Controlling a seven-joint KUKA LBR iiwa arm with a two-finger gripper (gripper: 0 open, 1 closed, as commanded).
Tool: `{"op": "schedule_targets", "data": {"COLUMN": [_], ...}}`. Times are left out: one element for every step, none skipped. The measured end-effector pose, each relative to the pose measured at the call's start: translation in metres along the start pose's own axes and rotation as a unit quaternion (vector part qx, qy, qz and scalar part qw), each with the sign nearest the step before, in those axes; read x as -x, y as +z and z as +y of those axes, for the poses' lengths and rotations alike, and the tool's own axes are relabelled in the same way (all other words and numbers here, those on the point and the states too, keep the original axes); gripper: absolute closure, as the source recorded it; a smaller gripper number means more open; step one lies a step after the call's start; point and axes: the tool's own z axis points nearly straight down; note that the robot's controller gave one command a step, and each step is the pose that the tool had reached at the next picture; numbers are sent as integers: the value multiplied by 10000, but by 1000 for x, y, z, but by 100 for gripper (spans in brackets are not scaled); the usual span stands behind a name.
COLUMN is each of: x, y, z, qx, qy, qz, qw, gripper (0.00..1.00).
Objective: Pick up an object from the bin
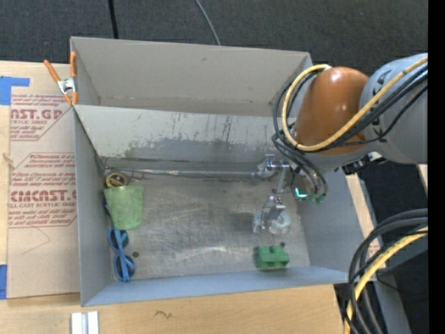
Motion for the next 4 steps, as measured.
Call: {"op": "schedule_targets", "data": {"x": [0,-44,3,-23], "y": [89,56,59,75], "z": [-21,-38,-27,-40], "qx": [4,-4,-4,-13], "qy": [522,-156,-1474,-1649], "qz": [-63,-132,-46,-146], "qw": [9986,9998,9891,9862], "gripper": [0,0,0,0]}}
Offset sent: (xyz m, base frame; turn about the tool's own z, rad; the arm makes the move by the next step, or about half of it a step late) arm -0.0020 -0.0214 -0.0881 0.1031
